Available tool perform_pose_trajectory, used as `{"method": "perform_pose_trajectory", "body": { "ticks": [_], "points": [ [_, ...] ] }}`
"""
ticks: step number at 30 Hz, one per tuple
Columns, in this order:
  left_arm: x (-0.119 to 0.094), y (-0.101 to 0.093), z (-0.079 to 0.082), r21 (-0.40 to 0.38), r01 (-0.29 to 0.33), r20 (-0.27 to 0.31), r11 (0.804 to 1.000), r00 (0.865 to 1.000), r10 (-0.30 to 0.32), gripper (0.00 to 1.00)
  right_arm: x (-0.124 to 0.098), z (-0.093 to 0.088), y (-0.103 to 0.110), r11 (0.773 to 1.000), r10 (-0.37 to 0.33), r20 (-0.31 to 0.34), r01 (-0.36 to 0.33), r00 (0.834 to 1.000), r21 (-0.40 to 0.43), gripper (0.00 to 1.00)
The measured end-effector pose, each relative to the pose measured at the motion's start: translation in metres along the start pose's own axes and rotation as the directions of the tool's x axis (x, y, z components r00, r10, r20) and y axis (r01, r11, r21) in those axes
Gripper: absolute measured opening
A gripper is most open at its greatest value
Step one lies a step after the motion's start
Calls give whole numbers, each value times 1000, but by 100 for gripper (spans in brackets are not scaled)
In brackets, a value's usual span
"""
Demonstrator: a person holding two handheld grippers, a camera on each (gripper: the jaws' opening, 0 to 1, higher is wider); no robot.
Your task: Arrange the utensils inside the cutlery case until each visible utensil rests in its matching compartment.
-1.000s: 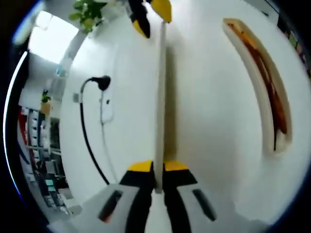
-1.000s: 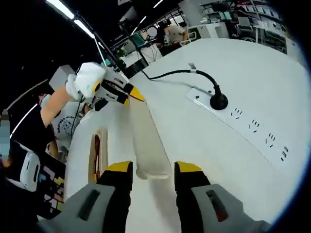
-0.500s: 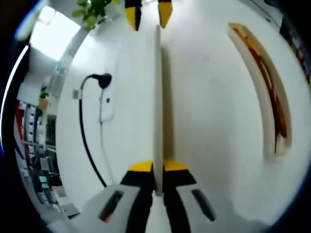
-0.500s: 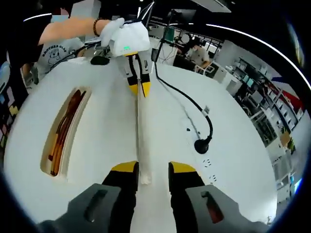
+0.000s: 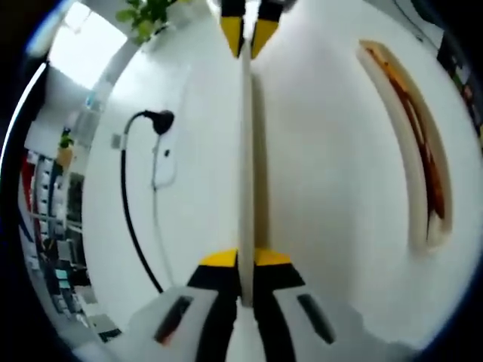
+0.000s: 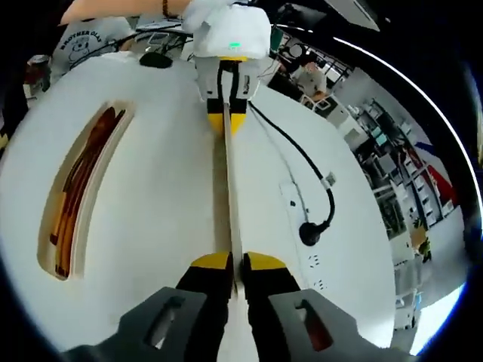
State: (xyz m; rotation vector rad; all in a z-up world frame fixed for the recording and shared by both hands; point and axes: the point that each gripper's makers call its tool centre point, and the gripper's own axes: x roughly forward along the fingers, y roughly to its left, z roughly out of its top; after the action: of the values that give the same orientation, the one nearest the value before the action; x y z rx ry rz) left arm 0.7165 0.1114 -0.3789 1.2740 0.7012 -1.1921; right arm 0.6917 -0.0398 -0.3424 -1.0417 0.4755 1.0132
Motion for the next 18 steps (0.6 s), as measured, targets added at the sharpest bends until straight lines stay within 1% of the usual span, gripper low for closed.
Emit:
{"method": "perform_pose_trajectory", "body": {
  "ticks": [3,5,7,9,12,13,15,17,18],
  "points": [
    [0,-1,0,4,-11,10,1000,1000,11,3,-1,0,1,1000,-9,4,9,1000,14,3],
    [-1,-2,0,1,-13,17,1000,1000,13,3,-3,1,2,1000,-15,13,15,1000,-3,3],
    [-2,-4,0,1,-16,20,1000,1000,16,3,-2,1,-1,999,-46,7,47,999,-16,3],
    [-4,-8,2,-7,-26,34,1000,999,26,3,-2,1,1,997,-64,-7,64,998,-34,3],
    [-7,-12,1,-7,-36,46,999,998,36,4,-6,5,3,997,-72,-12,71,997,-26,3],
    [-8,-9,-3,-9,-36,49,999,998,37,4,-7,6,3,996,-86,-9,86,996,-37,3],
    [-12,-10,-3,-11,-52,63,999,997,53,4,-9,7,6,995,-89,-18,88,996,-55,3],
    [-18,-4,-6,-9,-86,70,996,994,86,4,-12,10,4,992,-108,-14,107,994,-63,3],
    [-20,-2,-6,-8,-92,76,996,993,93,4,-14,11,5,992,-110,-15,109,994,-63,3]
  ]
}}
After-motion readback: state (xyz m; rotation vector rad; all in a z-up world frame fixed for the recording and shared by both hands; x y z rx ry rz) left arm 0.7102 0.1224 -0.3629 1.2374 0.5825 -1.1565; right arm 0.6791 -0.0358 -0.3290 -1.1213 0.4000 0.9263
